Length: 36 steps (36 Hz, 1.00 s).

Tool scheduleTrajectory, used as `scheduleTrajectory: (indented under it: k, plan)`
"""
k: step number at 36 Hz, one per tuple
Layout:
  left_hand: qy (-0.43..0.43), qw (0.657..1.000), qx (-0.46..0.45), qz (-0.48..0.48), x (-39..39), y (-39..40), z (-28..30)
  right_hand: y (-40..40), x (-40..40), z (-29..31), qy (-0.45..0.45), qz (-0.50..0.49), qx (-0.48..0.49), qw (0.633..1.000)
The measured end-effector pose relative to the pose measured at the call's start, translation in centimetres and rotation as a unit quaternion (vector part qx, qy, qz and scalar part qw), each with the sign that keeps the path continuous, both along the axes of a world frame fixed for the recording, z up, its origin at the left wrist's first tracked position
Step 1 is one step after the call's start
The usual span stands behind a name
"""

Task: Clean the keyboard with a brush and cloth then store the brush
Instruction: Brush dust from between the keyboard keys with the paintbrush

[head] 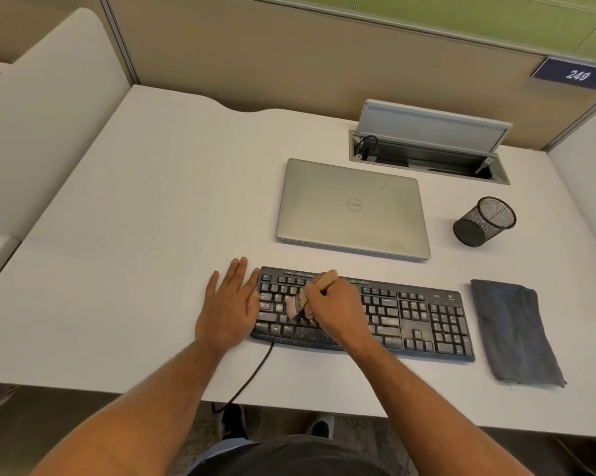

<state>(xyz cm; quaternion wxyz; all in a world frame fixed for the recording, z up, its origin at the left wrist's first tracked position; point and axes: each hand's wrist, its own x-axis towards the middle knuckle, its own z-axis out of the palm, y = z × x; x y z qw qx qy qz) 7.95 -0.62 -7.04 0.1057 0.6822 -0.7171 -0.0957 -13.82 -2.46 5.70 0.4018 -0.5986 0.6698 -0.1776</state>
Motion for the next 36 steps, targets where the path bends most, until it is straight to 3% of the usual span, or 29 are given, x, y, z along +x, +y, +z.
scheduleTrajectory:
  k: [4, 11, 17, 31, 36]
  plan:
    - [0.003, 1.000, 0.001, 0.000, 0.0, 0.0, 0.0, 0.2, 0.7, 0.0, -0.065, -0.013, -0.024, 0.997]
    - [0.004, 1.000, 0.003, 0.002, -0.1, 0.0, 0.1, 0.5, 1.5, -0.3, -0.005, 0.017, -0.003, 1.000]
    - [0.005, 1.000, 0.008, 0.000, 0.0, 0.0, 0.1, 0.5, 1.4, -0.3, -0.023, -0.004, -0.034, 0.999]
    - [-0.001, 1.000, 0.009, 0.001, -0.1, 0.0, 0.3, 0.3, 1.3, -0.4, 0.009, 0.028, -0.005, 1.000]
    - [0.005, 1.000, 0.012, 0.000, 0.0, 0.0, 0.2, 0.4, 2.4, 0.1, -0.053, 0.014, -0.030, 0.998]
